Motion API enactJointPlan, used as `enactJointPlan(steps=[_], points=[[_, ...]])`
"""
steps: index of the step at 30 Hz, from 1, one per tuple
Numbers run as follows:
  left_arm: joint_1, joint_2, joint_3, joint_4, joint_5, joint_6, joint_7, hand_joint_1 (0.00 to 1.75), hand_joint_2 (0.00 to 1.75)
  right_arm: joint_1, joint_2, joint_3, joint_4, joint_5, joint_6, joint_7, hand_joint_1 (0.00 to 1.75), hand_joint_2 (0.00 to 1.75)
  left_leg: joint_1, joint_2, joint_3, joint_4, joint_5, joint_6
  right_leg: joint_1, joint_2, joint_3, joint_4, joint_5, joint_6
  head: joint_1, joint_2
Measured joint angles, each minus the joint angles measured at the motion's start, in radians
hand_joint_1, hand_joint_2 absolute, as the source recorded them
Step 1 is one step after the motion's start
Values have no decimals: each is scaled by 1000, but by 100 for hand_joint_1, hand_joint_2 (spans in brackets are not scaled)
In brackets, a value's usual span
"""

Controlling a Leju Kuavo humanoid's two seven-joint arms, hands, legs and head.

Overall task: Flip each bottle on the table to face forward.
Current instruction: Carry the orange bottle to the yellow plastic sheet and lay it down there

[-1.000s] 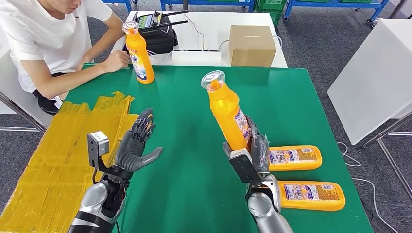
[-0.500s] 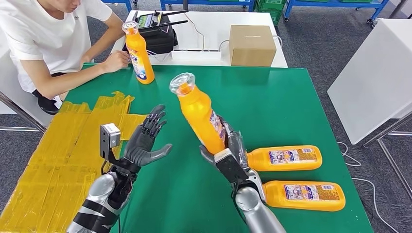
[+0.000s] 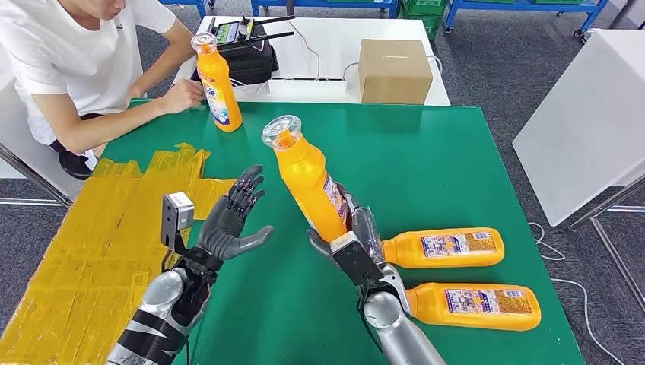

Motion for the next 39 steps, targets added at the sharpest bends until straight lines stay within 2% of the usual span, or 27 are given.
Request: enactJointPlan(steps=[9,19,27,39], points=[[-3,1,-4,5,6,2,-1,0,175,-5,1,9,7,-4,13,0,175,175,0,0,0,0,0,0,0,0,0,0,0,0,0,0],[-25,2,-18,29,61,-7,-10,0,175,-54,22,131,88,27,79,-22,175,175,0,0,0,0,0,0,0,0,0,0,0,0,0,0],[-25,2,-26,44,114,-53,-14,0,175,-103,41,211,201,88,43,-30,175,175,0,1,0,0,0,0,0,0,0,0,0,0,0,0],[-23,3,-24,77,154,-76,-20,0,175,-142,46,268,258,178,-1,-30,175,175,0,1,0,0,0,0,0,0,-1,0,0,0,0,0]])
